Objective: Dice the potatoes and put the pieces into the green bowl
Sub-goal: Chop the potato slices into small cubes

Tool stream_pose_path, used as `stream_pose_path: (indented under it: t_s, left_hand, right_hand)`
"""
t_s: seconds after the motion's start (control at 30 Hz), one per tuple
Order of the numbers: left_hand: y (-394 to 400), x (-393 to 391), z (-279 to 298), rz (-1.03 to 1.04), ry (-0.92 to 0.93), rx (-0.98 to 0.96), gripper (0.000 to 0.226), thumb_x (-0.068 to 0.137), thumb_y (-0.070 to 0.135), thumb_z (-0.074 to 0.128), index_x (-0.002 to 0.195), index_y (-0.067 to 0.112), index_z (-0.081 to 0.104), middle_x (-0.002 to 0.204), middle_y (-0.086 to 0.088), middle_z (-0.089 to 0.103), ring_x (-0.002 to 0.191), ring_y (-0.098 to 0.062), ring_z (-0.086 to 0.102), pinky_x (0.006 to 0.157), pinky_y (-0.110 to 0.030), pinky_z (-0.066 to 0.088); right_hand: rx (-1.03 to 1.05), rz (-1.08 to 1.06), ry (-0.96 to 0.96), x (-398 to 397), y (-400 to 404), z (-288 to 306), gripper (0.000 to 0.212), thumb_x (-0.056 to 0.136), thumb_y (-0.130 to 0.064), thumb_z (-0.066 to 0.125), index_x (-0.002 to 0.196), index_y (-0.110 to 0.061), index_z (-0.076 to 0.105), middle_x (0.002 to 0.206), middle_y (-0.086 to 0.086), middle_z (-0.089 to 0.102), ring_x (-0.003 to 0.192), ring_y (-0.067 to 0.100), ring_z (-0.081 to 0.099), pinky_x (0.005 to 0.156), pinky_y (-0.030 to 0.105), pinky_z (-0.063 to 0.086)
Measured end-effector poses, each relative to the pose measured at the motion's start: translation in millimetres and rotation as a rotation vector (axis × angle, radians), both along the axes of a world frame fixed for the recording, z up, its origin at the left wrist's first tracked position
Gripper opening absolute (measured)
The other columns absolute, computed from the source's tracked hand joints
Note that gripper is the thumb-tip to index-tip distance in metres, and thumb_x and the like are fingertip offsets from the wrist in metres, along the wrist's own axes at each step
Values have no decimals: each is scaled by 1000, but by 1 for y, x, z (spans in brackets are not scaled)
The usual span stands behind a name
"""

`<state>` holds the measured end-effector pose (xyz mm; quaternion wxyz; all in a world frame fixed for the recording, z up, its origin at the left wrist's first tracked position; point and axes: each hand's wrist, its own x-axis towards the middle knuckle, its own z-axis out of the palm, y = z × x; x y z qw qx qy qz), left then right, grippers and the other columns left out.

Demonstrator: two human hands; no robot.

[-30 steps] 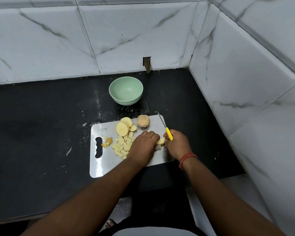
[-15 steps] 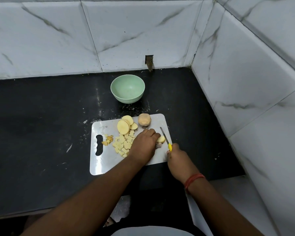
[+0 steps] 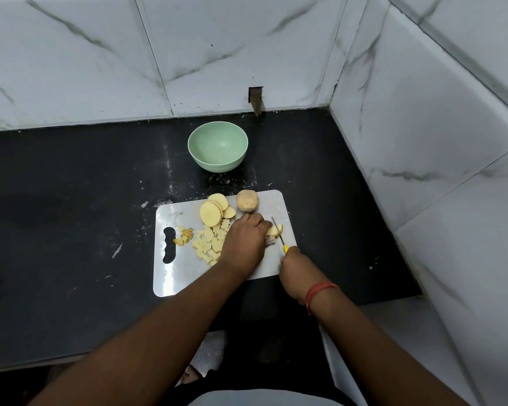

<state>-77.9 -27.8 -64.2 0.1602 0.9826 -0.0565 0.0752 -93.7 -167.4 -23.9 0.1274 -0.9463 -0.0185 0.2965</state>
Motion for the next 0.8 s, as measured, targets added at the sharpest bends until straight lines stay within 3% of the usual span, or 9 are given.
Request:
stream_pose_path:
  t_s: [0.07, 0.27, 0.47, 0.63, 0.8]
  left_hand:
    - [0, -1, 0, 12, -2, -7, 28, 79, 16, 81, 105, 10, 74, 96, -7, 65, 88, -29, 61, 75, -42, 53]
    - [1, -2, 0, -10, -6, -38, 31, 81, 20, 81, 109, 10, 73, 100, -7, 66, 92, -28, 61, 79, -42, 52]
    - [5, -3, -2, 36, 16, -129, 43, 83, 23, 81, 121, 7, 69, 110, -10, 64, 102, -31, 58, 87, -44, 51]
    - [5, -6, 2, 45, 36, -139, 37, 85, 26, 79, 116, 8, 71, 108, -10, 64, 103, -30, 54, 85, -39, 45]
    - [5, -5, 3, 36, 21, -125, 32, 84, 21, 78, 113, 9, 72, 106, -9, 64, 99, -30, 55, 84, -36, 42]
  right_hand:
    - [-40, -3, 8, 0, 1, 1, 34, 98, -9, 40, 130, 1, 38, 119, 18, 60, 109, 30, 61, 86, 35, 48]
    - [36, 52, 14, -32, -29, -5, 29, 100, -12, 41, 124, 3, 39, 107, 19, 64, 95, 30, 65, 67, 29, 38]
    - [174, -8, -103, -32, -28, 19, 25, 105, -24, 35, 119, -5, 41, 104, 16, 63, 89, 27, 63, 69, 30, 43]
    - [152, 22, -63, -21, -15, 22, 25, 105, -24, 35, 119, -4, 41, 109, 17, 62, 94, 29, 63, 68, 29, 40]
    - [82, 48, -15, -18, -9, 12, 25, 98, -8, 37, 121, -1, 40, 100, 16, 60, 83, 28, 59, 66, 29, 39]
